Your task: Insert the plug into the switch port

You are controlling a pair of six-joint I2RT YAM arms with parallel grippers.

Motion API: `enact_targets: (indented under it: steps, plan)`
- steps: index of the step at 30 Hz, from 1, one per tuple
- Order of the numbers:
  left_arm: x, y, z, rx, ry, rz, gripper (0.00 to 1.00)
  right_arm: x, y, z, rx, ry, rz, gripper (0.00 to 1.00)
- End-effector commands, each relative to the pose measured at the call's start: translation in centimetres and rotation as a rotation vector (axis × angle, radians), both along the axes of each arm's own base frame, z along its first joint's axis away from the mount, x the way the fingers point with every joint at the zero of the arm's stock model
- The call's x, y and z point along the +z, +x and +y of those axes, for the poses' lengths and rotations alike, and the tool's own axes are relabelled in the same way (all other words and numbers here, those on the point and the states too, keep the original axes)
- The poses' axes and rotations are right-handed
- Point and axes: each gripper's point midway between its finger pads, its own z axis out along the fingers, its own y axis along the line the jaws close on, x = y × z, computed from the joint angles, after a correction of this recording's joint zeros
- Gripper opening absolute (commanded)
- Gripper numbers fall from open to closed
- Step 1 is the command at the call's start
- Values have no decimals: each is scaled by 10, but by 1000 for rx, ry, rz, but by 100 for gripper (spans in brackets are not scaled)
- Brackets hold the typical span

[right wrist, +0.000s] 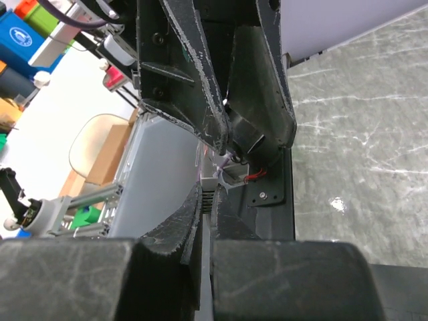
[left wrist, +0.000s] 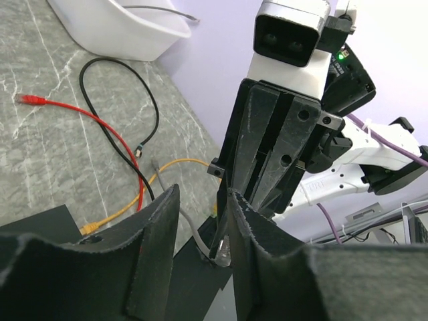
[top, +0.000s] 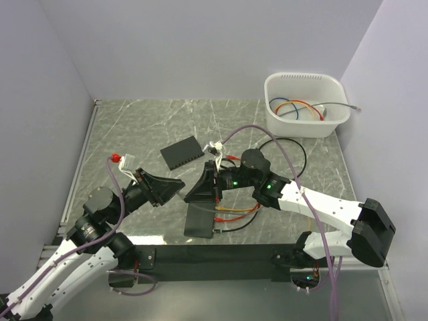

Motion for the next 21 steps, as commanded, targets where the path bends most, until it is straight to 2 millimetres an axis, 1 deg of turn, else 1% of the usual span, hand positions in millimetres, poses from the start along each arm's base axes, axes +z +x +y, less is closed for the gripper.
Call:
enact_targets:
  steps: [1, 4, 9, 12, 13, 17, 21]
  plan:
    - [5, -4, 2, -11, -6, -28, 39, 38, 5, 6, -20, 104, -55, 0]
    - [6, -6, 2, -16, -11, -27, 38, 39, 10, 7, -49, 105, -45, 0]
    - [6, -8, 4, -15, -17, -24, 35, 36, 13, 7, -73, 108, -32, 0]
    - [9, -9, 6, -9, -24, -30, 38, 32, 15, 9, -74, 98, -23, 0]
    - [9, -9, 6, -11, -24, -32, 41, 30, 15, 10, -73, 93, -20, 0]
    - [10, -10, 7, -7, -20, -32, 45, 28, 18, 11, -90, 87, -21, 0]
    - [12, -11, 8, -9, -25, -38, 45, 26, 22, 14, -96, 73, -29, 0]
